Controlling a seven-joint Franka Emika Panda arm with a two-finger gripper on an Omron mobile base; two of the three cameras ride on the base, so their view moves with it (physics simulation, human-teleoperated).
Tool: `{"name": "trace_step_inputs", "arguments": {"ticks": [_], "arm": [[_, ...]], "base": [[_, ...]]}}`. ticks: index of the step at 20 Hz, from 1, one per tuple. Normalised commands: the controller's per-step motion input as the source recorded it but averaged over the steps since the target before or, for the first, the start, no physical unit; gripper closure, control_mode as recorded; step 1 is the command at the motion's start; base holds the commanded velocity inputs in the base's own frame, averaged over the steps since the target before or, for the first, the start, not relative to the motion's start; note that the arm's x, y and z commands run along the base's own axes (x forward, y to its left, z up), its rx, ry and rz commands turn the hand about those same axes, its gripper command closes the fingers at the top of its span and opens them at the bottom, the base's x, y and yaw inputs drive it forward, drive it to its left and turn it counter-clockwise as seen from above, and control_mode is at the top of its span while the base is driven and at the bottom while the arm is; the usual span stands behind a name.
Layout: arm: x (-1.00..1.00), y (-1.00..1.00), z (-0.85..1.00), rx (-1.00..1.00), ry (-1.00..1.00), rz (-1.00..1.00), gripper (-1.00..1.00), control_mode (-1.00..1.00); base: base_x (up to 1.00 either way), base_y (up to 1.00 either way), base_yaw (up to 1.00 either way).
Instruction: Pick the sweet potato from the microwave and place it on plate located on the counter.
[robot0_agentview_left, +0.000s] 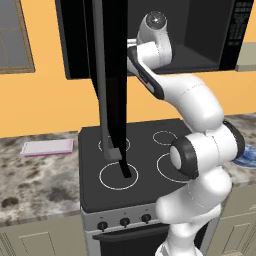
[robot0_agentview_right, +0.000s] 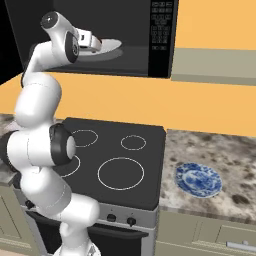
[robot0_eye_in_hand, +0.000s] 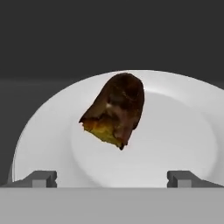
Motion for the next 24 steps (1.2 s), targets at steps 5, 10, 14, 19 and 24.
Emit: {"name": "trace_step_inputs", "arguments": {"ticks": [5,10,14,19,24], "arm": [[0.42,-0.02,0.09,0.01,0.0,0.0,-1.0,-1.0],[0.29,-0.06,0.23,0.0,0.0,0.0,-1.0,-1.0],[0.27,-0.01,0.07,0.0,0.01,0.0,-1.0,-1.0],[0.13,-0.01,-0.06,0.0,0.02,0.0,-1.0,-1.0],[0.11,0.0,-0.08,0.0,0.03,0.0,-1.0,-1.0]], "base": [[0.0,0.0,0.0],[0.0,0.0,0.0],[0.0,0.0,0.0],[0.0,0.0,0.0],[0.0,0.0,0.0]]}}
